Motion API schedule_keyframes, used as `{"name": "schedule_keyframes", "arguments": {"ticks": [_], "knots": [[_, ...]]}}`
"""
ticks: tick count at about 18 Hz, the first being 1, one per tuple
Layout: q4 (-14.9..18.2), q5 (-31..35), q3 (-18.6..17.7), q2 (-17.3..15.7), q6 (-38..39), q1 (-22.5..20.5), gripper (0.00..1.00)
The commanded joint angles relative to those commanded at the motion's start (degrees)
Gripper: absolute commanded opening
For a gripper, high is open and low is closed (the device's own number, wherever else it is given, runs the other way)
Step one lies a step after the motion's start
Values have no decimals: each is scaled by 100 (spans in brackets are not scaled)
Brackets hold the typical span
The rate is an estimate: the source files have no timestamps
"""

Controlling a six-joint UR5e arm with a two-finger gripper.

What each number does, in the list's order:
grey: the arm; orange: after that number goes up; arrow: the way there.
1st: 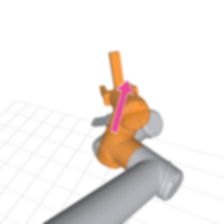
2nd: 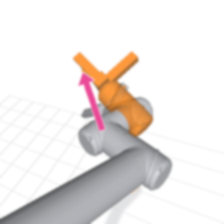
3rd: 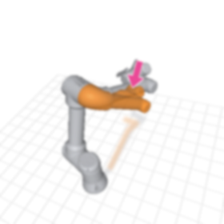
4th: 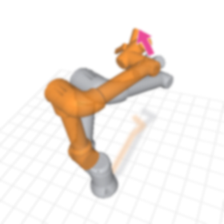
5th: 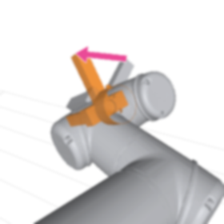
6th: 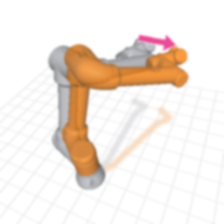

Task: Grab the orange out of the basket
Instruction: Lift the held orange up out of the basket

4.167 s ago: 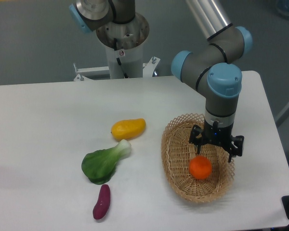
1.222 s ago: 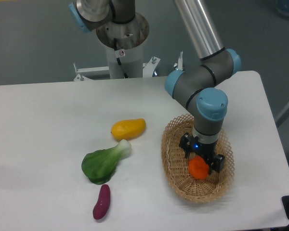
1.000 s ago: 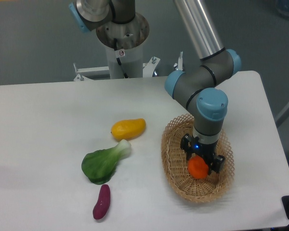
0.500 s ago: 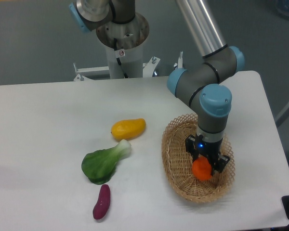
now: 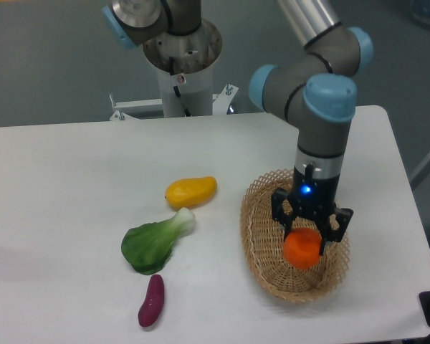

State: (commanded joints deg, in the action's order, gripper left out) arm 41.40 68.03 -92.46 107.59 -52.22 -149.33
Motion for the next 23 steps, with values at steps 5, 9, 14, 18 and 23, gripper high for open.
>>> {"name": "schedule_keyframes", "arguments": {"ticks": [5,9,14,18,23], "knots": [[-9,-211,-26,-264,932,263,58],[-9,-203,-18,-361,1223,430,58],[-9,-203,-26,-440,1329,562,58],[-9,-203,-44,-440,1320,571,58],[-9,-203,9,-432,1311,571,58]]}}
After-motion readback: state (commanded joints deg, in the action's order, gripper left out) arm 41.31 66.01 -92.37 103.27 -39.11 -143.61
